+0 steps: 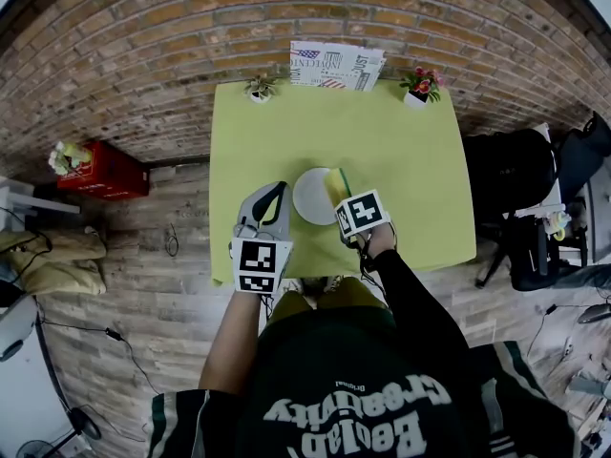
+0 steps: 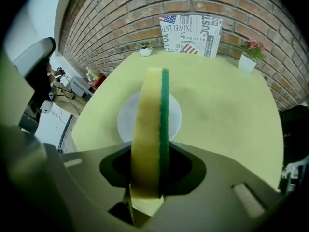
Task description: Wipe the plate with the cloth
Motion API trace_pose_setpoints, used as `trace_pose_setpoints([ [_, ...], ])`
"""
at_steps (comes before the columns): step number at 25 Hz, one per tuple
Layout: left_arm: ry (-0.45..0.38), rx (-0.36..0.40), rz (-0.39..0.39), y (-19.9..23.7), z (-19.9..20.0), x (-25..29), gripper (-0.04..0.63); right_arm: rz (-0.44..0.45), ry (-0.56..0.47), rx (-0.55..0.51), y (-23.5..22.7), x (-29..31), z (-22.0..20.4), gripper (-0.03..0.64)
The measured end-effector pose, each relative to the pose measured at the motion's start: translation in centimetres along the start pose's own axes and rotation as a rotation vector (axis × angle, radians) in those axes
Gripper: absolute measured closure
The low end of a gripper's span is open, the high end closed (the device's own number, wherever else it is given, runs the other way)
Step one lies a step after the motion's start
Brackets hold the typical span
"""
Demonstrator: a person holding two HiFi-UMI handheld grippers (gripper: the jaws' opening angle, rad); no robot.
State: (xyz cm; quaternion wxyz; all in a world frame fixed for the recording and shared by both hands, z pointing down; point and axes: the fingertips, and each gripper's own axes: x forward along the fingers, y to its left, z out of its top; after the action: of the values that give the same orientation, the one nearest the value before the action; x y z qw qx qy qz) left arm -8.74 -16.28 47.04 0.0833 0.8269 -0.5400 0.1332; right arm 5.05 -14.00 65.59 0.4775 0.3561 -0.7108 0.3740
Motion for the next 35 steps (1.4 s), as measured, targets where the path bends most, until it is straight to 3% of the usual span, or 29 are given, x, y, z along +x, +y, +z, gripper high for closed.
trace_pose_setpoints([
  [14, 0.014, -0.019, 0.053, 2.1, -1.2, -2.4, 0.589, 0.136, 0.116, -0.16, 8.6, 2.8, -1.8, 0.472],
  [24, 0.014, -0.016, 0.053, 1.9, -1.2, -2.4, 0.589, 0.12, 0.127, -0.142, 7.8, 2.8, -2.2, 0.472],
  [35, 0.007, -0.004, -0.014, -1.3, -0.3, 0.3, 0.589, 0.091, 0.12, -0.062, 3.8, 1.7, -3.3, 0.472],
])
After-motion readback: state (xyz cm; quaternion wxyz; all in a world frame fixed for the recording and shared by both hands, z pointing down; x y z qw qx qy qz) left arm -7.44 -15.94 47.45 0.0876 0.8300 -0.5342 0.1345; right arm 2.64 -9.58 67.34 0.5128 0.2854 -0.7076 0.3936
